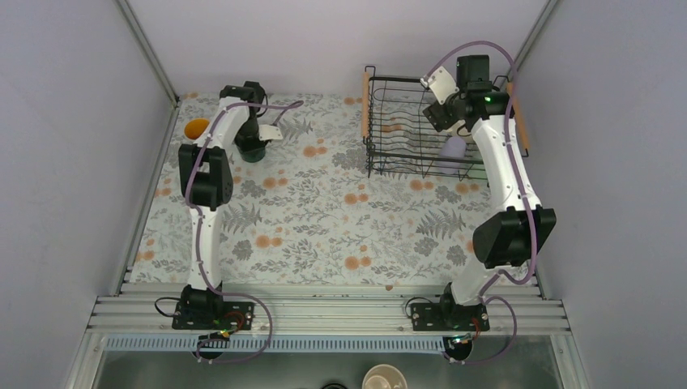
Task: Unload the cups from the dish rack
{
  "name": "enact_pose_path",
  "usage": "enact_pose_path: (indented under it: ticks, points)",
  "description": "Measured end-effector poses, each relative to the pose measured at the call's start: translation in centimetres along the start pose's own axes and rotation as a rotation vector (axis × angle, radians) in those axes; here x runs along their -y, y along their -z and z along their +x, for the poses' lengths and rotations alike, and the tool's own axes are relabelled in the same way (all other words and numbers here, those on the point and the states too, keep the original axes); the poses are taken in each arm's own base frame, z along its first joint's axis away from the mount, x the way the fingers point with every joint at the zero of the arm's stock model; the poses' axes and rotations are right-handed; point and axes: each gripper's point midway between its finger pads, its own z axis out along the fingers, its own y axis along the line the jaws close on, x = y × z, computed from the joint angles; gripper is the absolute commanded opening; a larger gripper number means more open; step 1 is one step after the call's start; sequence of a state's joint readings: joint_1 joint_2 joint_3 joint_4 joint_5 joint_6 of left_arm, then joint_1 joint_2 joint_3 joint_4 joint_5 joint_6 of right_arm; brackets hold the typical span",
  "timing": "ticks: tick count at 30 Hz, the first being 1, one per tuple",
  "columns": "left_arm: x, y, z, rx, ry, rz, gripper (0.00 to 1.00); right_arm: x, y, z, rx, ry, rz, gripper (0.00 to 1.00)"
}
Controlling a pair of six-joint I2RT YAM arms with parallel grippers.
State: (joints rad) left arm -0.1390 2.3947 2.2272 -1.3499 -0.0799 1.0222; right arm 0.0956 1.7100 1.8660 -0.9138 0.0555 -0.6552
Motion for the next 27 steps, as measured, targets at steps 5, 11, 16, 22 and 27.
enact_pose_path:
  ticks: [5,11,16,22,27]
  points:
    - [-0.7,0.2,0.7,-0.018,0.024,-0.022,0.51,0.0,-0.2,0.7,-0.016,0.001,0.003,0.83]
    - [-2.6,2.3,0.5,0.007,0.039,-0.095,0.66,1.4,-0.3,2.2,-0.048,-0.025,0.030,0.83]
    - [-3.9,6.6,0.0,0.062,0.043,-0.194,0.79,2.6,-0.2,4.9,-0.114,-0.040,0.028,0.83]
    - [-4.7,18.7,-1.7,0.266,0.053,-0.438,0.87,3.6,-0.1,8.9,-0.223,-0.063,0.004,0.84]
    - [-0.4,28.6,-5.0,0.549,0.040,-0.575,0.94,2.7,-2.6,11.9,-0.332,-0.090,-0.081,0.87]
